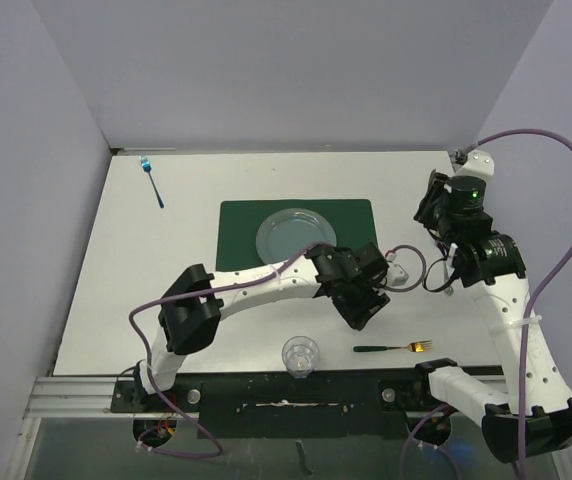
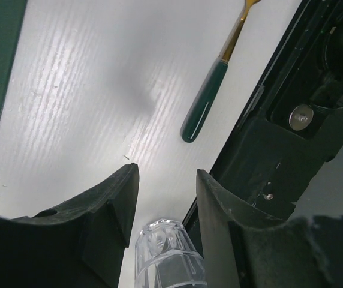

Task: Set the dinner table for one person
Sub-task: Adjust the napkin at the center of the board.

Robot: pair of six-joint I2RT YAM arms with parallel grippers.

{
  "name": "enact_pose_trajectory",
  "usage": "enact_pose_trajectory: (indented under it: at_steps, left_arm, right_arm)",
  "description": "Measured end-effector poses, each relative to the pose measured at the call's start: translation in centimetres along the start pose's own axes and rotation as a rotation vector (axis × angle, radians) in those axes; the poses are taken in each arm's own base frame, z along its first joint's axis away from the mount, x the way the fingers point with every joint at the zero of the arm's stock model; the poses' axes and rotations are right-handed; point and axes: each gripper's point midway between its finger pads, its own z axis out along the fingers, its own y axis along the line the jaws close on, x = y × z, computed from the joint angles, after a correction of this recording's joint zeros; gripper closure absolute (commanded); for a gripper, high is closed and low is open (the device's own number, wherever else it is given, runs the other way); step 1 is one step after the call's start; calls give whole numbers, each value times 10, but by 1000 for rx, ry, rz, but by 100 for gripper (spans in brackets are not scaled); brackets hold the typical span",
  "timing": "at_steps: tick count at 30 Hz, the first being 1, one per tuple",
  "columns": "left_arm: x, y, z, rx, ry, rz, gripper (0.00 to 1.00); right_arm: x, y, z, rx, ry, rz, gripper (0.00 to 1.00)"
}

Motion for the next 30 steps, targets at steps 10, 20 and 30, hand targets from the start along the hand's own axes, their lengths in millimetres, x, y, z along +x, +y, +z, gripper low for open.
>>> enact_pose_trajectory:
  at_steps: [10,20,30]
  left_arm:
    - [-7,-31,12,25,-44,82,59]
    - [-22,-45,55,55,-119,173,59]
    - [-26,-56,81,119,-158,275,59]
  right_arm:
    - [-30,-14,-12,80,-84,-7,68]
    - [-38,-19,-31,72,-134,2,67]
    - [-22,-18,-27,58,-91,-13,67]
